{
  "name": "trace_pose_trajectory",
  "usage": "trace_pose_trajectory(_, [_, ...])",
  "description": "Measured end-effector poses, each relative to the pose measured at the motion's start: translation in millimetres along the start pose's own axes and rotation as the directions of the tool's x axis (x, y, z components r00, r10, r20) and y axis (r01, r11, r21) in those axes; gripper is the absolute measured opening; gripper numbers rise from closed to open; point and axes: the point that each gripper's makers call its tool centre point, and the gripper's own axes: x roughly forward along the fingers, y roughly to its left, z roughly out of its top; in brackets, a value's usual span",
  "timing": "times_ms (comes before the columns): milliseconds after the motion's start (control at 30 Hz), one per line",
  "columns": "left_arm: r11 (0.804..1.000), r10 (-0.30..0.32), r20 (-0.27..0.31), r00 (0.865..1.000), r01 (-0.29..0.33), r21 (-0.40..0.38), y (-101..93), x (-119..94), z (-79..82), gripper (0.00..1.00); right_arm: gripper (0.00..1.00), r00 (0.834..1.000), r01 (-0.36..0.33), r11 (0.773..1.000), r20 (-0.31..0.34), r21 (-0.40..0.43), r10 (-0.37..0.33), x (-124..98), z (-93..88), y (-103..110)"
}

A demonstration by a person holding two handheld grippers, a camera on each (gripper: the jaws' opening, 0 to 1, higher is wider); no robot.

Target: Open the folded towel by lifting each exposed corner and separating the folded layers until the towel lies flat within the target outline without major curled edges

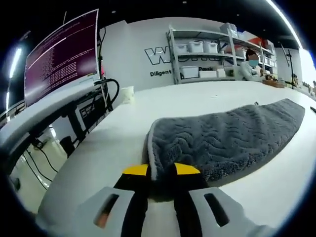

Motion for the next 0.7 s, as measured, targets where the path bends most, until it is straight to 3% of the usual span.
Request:
trace_pose_trajectory(200, [0.999,-0.011,0.014,1.0,0.011,-0.034,-2.2,-15.9,2.0,0.3,0.99,1.0,0.01,1.0,-0.016,0.006,-0.01,1.2,-1.9,-3.8])
trace_pose_trajectory(233, [0.999,-0.02,0.042,0.999,0.022,-0.028,-5.1,-19.6,7.9,0.33,0.99,1.0,0.012,1.0,-0.019,0.005,-0.011,1.5,-1.7,-4.5])
trace_pose_trajectory(367, [0.995,-0.084,0.116,0.99,0.089,-0.038,-21.3,-33.1,24.2,0.58,0.99,1.0,0.012,1.0,-0.022,0.004,-0.012,2.8,-0.1,-4.5])
trace_pose_trajectory(400, [0.981,-0.175,0.124,0.977,0.184,-0.066,-41.5,-43.5,28.9,0.65,0.99,1.0,0.01,1.0,-0.024,0.0,-0.01,3.8,1.6,-3.7])
trace_pose_trajectory(433, [0.973,-0.208,0.125,0.97,0.218,-0.071,-50.1,-48.8,30.0,0.71,0.99,1.0,0.007,1.0,-0.024,-0.003,-0.007,3.9,2.8,-3.0])
trace_pose_trajectory(600, [0.947,-0.317,0.12,0.941,0.321,-0.019,-87.6,-77.8,29.3,0.94,0.99,1.0,0.014,1.0,-0.009,-0.006,-0.014,3.3,9.9,-5.3])
trace_pose_trajectory(633, [0.939,-0.34,0.113,0.933,0.344,-0.011,-94.1,-82.3,28.3,0.97,0.99,1.0,0.015,1.0,-0.01,-0.007,-0.015,3.4,10.0,-5.6])
trace_pose_trajectory(667, [0.923,-0.382,0.11,0.918,0.384,-0.003,-105.7,-90.8,27.9,0.99,0.99,1.0,0.017,1.0,-0.014,-0.01,-0.017,3.6,9.9,-6.0])
trace_pose_trajectory(700, [0.92,-0.388,0.113,0.915,0.391,-0.002,-108.0,-92.8,28.3,0.99,0.99,1.0,0.017,1.0,-0.015,-0.01,-0.017,3.7,9.9,-6.0])
